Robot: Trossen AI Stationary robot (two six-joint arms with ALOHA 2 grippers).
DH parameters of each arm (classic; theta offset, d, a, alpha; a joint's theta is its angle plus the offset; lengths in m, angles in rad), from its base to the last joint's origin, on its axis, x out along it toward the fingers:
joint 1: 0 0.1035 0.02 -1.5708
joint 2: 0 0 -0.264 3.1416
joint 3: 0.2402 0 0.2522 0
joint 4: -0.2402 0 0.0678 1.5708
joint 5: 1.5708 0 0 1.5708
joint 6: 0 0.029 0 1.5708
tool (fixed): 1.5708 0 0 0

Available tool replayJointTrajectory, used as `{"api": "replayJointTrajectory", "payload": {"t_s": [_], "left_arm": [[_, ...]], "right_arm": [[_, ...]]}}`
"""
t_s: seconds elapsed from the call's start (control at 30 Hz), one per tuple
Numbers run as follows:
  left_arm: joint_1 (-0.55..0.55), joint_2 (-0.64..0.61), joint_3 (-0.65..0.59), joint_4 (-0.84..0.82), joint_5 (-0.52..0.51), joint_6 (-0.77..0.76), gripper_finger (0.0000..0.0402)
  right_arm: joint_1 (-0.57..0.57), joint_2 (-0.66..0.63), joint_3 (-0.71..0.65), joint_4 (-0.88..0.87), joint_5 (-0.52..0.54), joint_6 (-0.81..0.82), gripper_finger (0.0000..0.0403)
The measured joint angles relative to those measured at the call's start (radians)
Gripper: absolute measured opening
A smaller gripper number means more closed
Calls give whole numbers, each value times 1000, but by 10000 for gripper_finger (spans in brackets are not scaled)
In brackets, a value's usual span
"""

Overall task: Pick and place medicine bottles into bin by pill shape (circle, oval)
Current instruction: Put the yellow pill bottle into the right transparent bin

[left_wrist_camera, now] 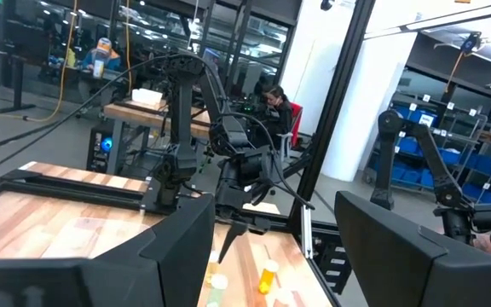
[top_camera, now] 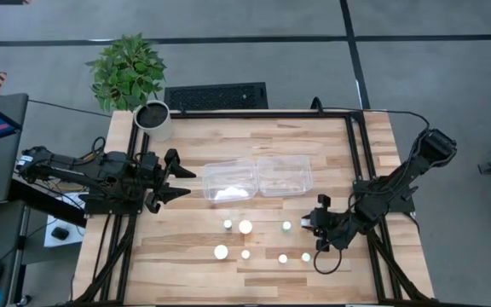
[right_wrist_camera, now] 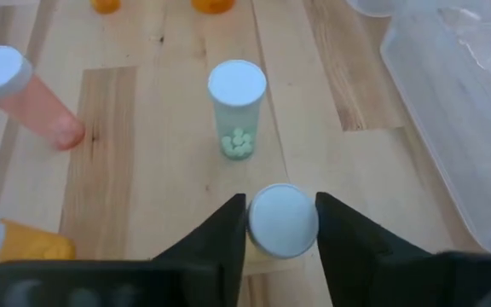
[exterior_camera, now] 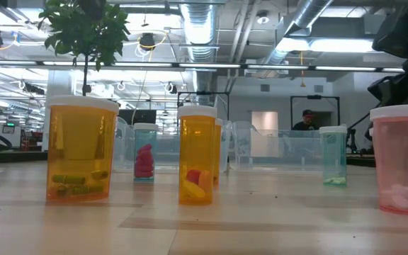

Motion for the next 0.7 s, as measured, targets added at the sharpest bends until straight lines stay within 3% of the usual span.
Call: {"api": "replayJointTrajectory", "payload": {"t_s": [0.17,0.4,0.7], "left_arm": [[0,0,0,0,0,-2,236],[0,-1,0,0,0,-3,236],[0,-3,0,0,0,-4,236]], "right_arm": [[0,0,0,0,0,-4,105],[-9,-25,0,2,0,-6,114],[-114,-223,0,4,1,-192,117]]}}
